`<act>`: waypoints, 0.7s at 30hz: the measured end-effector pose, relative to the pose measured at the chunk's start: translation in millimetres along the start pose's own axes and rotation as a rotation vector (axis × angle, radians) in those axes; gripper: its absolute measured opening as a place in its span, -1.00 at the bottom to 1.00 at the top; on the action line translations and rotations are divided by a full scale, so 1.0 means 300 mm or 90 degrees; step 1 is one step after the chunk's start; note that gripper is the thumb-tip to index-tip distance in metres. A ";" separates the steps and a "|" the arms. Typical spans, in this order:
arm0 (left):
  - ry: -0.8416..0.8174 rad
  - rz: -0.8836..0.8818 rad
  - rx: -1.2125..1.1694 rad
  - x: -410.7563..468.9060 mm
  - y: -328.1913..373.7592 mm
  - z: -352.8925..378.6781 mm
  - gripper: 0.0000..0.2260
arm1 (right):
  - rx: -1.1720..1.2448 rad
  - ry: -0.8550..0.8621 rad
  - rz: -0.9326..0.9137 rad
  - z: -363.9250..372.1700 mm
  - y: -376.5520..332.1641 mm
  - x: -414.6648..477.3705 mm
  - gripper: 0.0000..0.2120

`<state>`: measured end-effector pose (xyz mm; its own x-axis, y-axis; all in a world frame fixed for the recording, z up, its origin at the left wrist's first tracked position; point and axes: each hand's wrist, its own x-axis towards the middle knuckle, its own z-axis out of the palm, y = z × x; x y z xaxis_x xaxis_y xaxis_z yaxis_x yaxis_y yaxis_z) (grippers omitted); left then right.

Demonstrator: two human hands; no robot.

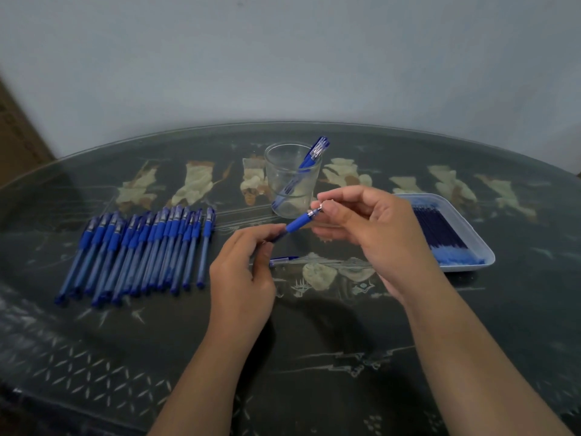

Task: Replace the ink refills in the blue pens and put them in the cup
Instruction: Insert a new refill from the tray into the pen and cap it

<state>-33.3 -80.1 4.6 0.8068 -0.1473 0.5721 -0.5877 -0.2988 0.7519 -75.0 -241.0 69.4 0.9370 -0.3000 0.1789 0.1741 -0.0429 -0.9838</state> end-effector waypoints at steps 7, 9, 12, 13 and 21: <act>-0.006 0.000 0.005 -0.003 -0.019 0.004 -0.66 | -0.091 -0.002 -0.002 0.010 0.029 0.006 -0.95; -0.005 0.008 0.004 -0.005 -0.022 0.003 -0.66 | -0.132 0.019 -0.002 0.026 0.034 0.004 -0.91; -0.010 0.005 -0.015 -0.007 -0.022 0.004 -0.67 | -0.177 0.037 -0.004 0.039 0.035 0.003 -0.70; -0.011 0.003 -0.019 -0.008 -0.021 0.005 -0.67 | -0.165 0.034 -0.003 0.037 0.034 0.004 -0.69; -0.010 -0.022 -0.037 -0.007 -0.026 0.006 -0.65 | -0.162 0.050 -0.001 0.045 0.047 0.000 -0.69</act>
<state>-30.2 -79.2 -3.2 0.8275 -0.1534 0.5402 -0.5613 -0.2493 0.7891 -68.4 -228.6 55.7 0.9088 -0.3719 0.1893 0.0853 -0.2784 -0.9567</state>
